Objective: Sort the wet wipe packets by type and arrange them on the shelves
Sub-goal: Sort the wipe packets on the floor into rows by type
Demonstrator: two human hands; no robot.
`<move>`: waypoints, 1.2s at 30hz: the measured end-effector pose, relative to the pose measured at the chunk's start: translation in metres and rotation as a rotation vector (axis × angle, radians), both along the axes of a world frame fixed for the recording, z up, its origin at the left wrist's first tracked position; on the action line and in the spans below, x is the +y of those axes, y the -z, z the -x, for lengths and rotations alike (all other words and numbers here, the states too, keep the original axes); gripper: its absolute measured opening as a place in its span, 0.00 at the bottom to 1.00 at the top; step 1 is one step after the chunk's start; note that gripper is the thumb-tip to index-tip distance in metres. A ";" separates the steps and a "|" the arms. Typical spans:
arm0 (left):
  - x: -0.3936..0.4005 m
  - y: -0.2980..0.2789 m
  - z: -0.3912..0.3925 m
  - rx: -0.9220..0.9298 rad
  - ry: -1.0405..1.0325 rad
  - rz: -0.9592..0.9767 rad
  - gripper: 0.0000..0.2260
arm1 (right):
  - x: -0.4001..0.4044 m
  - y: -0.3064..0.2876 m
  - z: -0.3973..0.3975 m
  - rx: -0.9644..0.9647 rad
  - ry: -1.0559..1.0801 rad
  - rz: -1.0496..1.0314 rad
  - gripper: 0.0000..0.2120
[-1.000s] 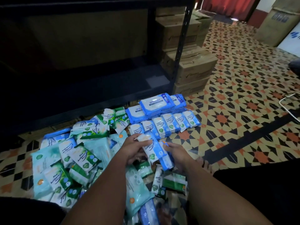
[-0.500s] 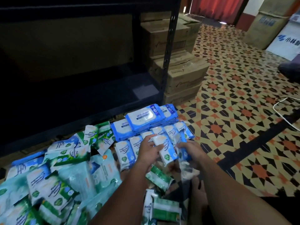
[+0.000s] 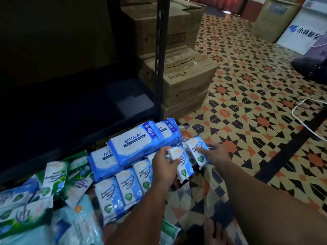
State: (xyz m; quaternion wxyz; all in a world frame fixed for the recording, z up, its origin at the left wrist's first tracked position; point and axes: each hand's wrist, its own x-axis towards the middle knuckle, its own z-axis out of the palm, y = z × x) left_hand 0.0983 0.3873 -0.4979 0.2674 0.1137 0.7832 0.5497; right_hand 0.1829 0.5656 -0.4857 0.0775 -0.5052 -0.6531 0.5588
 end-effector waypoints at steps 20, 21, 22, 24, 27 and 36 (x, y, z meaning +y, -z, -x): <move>-0.005 0.049 0.007 1.011 0.795 0.551 0.30 | -0.007 0.060 0.030 -0.228 -0.154 -0.333 0.17; -0.005 0.048 0.007 0.972 0.792 0.591 0.30 | -0.008 0.059 0.031 -0.235 -0.148 -0.332 0.16; -0.003 0.046 0.007 0.952 0.779 0.609 0.30 | -0.008 0.060 0.031 -0.245 -0.138 -0.329 0.16; 0.001 0.044 0.008 0.908 0.775 0.631 0.29 | -0.008 0.059 0.033 -0.271 -0.120 -0.335 0.16; 0.002 0.044 0.011 0.903 0.740 0.600 0.27 | -0.011 0.057 0.034 -0.296 -0.122 -0.371 0.19; -0.001 0.051 0.012 0.803 0.789 0.548 0.29 | -0.019 0.061 0.029 -0.256 -0.144 -0.404 0.17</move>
